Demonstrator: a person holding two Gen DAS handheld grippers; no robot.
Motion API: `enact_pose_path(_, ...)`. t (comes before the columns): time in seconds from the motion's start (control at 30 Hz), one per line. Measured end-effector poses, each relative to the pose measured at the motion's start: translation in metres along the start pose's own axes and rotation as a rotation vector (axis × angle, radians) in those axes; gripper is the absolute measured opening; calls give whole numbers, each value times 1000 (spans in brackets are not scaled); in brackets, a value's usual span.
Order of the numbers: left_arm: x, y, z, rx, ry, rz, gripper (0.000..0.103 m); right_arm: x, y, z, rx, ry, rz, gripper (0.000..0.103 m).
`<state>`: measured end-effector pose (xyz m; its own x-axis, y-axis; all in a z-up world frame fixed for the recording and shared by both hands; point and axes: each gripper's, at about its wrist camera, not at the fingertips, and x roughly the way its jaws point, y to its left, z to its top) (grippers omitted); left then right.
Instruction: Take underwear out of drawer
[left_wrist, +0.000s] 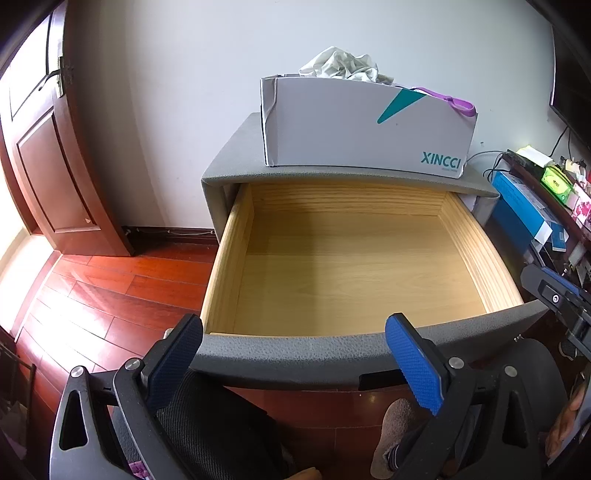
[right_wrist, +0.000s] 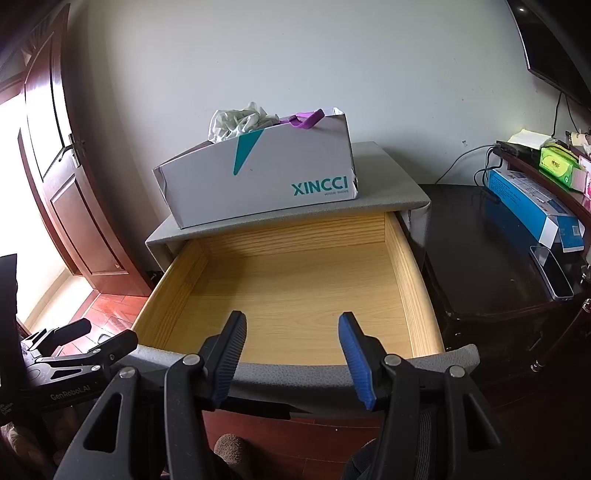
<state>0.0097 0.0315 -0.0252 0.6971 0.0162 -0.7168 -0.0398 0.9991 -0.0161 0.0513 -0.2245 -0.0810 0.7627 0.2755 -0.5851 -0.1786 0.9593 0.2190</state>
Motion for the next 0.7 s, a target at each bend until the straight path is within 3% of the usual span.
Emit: enact_pose_path(0.7, -1, -2, 0, 10, 5, -3, 99, 4, -2, -2, 0, 20, -2, 53)
